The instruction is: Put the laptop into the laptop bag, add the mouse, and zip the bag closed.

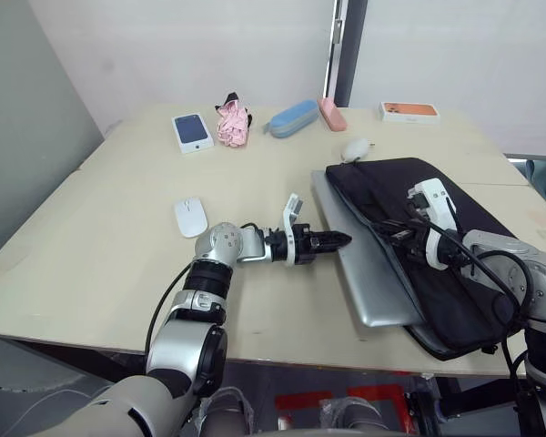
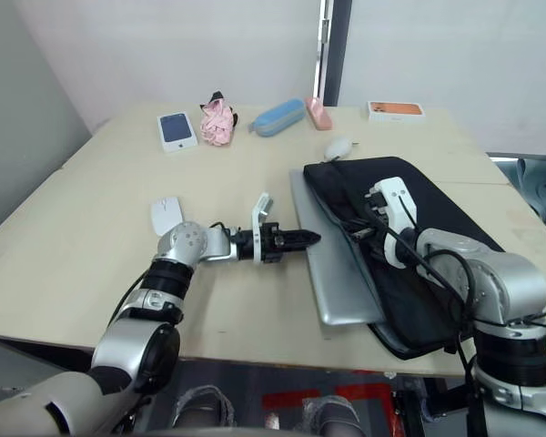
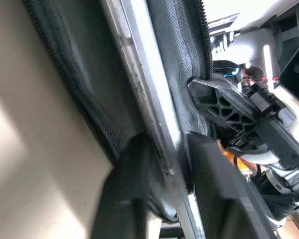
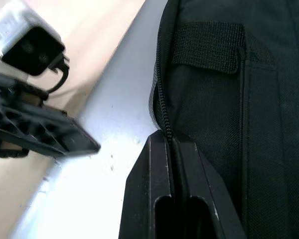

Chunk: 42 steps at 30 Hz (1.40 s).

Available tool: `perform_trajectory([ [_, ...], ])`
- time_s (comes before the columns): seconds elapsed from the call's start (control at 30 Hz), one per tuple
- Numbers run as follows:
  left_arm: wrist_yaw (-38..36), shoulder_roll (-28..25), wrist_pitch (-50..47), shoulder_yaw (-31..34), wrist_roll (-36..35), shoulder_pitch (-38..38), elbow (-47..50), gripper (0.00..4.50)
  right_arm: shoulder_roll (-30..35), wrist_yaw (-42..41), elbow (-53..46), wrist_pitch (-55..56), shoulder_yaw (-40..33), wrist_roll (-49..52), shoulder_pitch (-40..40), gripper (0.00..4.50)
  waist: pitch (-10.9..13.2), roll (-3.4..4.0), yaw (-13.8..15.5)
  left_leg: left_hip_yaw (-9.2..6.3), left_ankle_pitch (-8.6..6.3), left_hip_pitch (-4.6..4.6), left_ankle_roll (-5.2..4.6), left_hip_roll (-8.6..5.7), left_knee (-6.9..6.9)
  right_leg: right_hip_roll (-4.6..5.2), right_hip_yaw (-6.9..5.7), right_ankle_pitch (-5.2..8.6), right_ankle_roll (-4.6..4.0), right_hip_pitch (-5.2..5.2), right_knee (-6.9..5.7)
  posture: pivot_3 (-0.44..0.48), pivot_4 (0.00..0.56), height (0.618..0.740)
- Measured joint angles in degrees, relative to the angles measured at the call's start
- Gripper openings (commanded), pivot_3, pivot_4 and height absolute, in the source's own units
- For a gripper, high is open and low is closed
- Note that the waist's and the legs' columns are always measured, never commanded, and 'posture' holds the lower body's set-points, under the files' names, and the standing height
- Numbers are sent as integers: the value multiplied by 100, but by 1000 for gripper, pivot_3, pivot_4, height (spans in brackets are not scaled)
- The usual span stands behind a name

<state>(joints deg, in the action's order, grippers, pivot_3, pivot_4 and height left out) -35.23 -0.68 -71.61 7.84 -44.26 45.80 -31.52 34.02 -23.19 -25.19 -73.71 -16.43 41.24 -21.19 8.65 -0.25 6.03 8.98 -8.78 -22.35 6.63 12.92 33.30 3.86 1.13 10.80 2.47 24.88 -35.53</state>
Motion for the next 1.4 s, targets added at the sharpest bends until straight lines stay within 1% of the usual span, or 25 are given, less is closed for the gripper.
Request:
perform_trajectory([
  [0.13, -11, -11, -126, -3, 2, -5, 82, 238, -18, 15, 12, 17, -71, 12, 20, 0, 0, 0, 8, 1, 0, -1, 0, -3, 0, 2, 1, 0, 0, 0, 1, 0, 150, 740],
  [0.2, -11, -2, -151, -6, 3, -47, 139, 238, -151, 108, 12, -25, -113, 31, 11, 0, 0, 0, 7, 1, 0, -1, 0, -3, 0, 2, 1, 0, 0, 0, 1, 0, 150, 740],
  [0.33, 18, 68, -134, -2, 27, -105, 176, 238, -648, 434, 12, -216, -239, 107, -148, 0, 0, 1, -17, 1, 0, 1, -1, -2, 0, 2, 1, 0, 0, 1, -1, 0, 150, 740],
  [0.47, 143, 260, -40, 54, 64, -103, 176, 238, -1255, 868, 3, -504, -343, 190, -387, 0, 1, 4, -22, 2, 0, 0, 0, -2, 0, 3, 1, 0, 0, 1, 0, 0, 150, 740],
  [0.57, 237, 377, 88, 215, 146, -103, 173, 238, -1697, 1229, 1, -758, -615, 218, -618, 0, 4, 8, -29, 2, 0, 0, 0, -2, -3, 3, 1, 0, 0, 3, 1, 0, 150, 740],
  [0.73, 425, 638, 373, 476, 154, -13, -46, 238, -2093, 1532, -18, -1171, -954, 275, -887, 0, 5, 9, -7, 2, 1, -2, 2, -4, -11, 3, -1, -1, 2, 2, 12, 0, 150, 740],
  [0.87, 553, 728, 512, 633, 150, 112, -269, 238, -2185, 1615, -23, -1471, -1124, 341, -1086, 0, 5, 10, -4, 2, 1, -2, 2, -6, -19, 4, -1, -9, 15, 2, 21, 0, 150, 740],
  [1.03, 662, 743, 589, 742, 119, 198, -441, 238, -2206, 1632, -70, -1714, -1185, 342, -1142, 0, 5, 11, -9, 3, 1, -2, 5, -6, -23, 4, -1, -23, 39, 2, 24, 0, 150, 740],
  [1.3, 674, 748, 694, 766, 120, 242, -545, 238, -2564, 1836, -236, -1848, -1274, 328, -1229, 0, 5, 12, -5, 2, 1, -1, 6, -7, -24, 5, -2, -23, 40, 2, 24, 0, 150, 740],
  [1.4, 674, 749, 697, 765, 120, 246, -545, 238, -2562, 1879, -238, -1848, -1224, 324, -1228, 0, 5, 12, -2, 2, 2, -1, 6, -7, -23, 5, -2, -24, 40, 2, 24, 0, 150, 740],
])
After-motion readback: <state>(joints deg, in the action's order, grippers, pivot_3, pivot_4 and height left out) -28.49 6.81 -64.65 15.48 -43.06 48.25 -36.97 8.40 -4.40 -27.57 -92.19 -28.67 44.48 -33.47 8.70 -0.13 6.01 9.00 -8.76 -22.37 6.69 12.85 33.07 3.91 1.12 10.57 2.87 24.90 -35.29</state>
